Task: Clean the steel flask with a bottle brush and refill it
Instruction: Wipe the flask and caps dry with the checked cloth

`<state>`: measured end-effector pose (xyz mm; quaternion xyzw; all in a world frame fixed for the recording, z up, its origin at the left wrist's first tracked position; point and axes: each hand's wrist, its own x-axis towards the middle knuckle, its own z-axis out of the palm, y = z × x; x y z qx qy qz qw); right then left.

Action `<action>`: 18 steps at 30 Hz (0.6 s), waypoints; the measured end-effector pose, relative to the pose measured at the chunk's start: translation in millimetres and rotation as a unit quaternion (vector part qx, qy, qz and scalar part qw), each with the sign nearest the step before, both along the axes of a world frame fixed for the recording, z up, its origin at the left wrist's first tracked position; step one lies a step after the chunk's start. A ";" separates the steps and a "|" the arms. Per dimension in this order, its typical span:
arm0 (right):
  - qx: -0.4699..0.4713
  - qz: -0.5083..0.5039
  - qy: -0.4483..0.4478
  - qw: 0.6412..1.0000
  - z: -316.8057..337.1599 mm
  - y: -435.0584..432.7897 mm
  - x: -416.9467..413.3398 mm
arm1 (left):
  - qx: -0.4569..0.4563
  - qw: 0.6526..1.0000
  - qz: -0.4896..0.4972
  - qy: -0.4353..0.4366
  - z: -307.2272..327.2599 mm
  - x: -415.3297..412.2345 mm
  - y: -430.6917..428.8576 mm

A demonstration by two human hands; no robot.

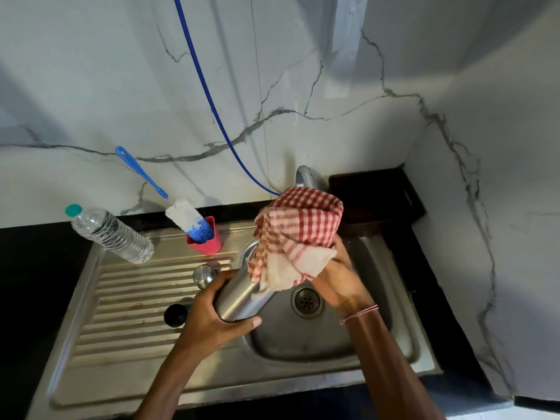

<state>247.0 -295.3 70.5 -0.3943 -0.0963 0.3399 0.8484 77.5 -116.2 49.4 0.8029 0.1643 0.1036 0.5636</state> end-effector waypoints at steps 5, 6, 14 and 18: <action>-0.026 0.043 0.025 0.998 9.9 -20.6 5.3 | 0.006 0.999 -0.014 0.035 2.2 -4.0 11.0; -0.039 0.031 0.067 0.997 8.3 -21.8 4.8 | 0.011 0.999 -0.015 0.041 1.1 -3.2 12.8; 0.004 0.000 -0.059 0.998 19.9 8.2 -7.5 | 0.077 0.996 0.001 0.033 6.8 5.9 6.1; -0.046 -0.078 -0.076 0.993 22.3 18.8 -8.6 | 0.110 0.993 -0.008 0.040 7.9 8.0 -0.3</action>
